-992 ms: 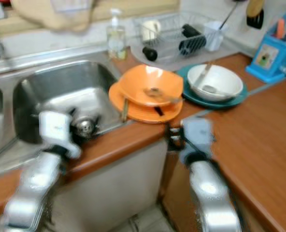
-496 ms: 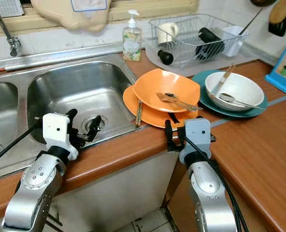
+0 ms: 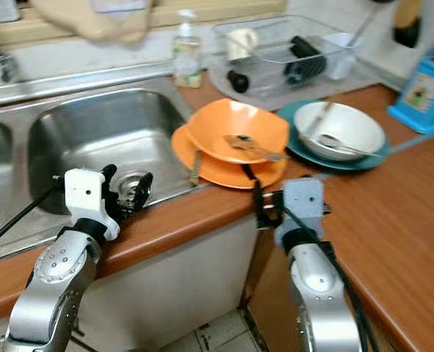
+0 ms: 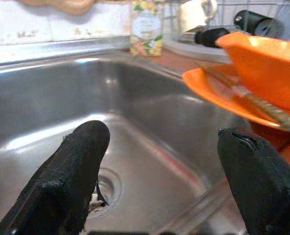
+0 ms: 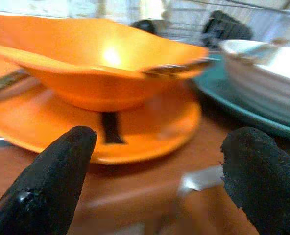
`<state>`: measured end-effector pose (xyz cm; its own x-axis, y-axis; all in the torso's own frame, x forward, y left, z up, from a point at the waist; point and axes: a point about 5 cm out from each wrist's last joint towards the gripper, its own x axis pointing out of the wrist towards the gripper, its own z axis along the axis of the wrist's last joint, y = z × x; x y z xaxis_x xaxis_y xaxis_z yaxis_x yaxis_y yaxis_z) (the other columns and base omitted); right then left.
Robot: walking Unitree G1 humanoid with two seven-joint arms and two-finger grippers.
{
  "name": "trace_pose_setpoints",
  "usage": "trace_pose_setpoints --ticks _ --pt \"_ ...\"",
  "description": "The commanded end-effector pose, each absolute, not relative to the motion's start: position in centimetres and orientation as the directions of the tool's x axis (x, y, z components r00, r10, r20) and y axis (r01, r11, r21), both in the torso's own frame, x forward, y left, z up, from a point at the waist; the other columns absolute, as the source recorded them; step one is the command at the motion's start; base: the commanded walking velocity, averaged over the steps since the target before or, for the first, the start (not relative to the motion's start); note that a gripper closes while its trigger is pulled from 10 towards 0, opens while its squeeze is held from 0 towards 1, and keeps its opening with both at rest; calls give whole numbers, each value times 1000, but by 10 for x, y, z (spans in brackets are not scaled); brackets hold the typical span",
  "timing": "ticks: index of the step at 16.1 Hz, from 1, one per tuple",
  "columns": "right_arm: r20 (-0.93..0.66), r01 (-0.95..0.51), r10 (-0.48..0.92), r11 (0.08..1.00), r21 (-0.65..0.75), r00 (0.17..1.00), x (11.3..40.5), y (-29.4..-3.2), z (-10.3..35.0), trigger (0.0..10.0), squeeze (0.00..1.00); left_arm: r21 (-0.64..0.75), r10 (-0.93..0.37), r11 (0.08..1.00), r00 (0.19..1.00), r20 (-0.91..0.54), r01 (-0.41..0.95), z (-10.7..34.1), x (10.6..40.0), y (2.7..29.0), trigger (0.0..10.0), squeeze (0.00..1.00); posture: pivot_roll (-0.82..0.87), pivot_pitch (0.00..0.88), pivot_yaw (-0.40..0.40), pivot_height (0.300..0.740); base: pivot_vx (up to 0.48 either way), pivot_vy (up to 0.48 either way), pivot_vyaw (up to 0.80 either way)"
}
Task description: Kitchen organization
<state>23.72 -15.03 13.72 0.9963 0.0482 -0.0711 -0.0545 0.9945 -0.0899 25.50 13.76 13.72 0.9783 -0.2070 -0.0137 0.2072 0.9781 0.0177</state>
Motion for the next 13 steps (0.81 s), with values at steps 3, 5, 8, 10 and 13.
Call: trace_pose_setpoints --ticks 3,5,8,10,13 --pt "-51 -77 73 994 -82 996 238 -149 142 10000 1000 -9 -377 926 926 -1 377 142 255 119 10000 0 -12 0 4 740 0 0 0" --pt "-50 -81 77 993 -83 996 236 -151 143 10000 1000 -37 -475 879 880 12 475 146 255 108 10000 1000 -13 0 5 740 0 0 0" --pt "-39 -131 128 988 -85 991 232 -153 145 10000 1000 6 -611 791 791 -36 612 142 253 91 10000 867 -28 0 18 740 0 0 0" --pt "-39 -151 148 984 -90 988 232 -153 146 10000 0 -9 -649 761 760 -35 649 141 254 84 10000 0 -42 0 25 740 0 0 0" --pt "-41 -163 160 982 -97 986 232 -153 147 10000 0 8 -645 761 759 -85 648 136 259 75 10000 0 -52 0 31 740 0 0 0"
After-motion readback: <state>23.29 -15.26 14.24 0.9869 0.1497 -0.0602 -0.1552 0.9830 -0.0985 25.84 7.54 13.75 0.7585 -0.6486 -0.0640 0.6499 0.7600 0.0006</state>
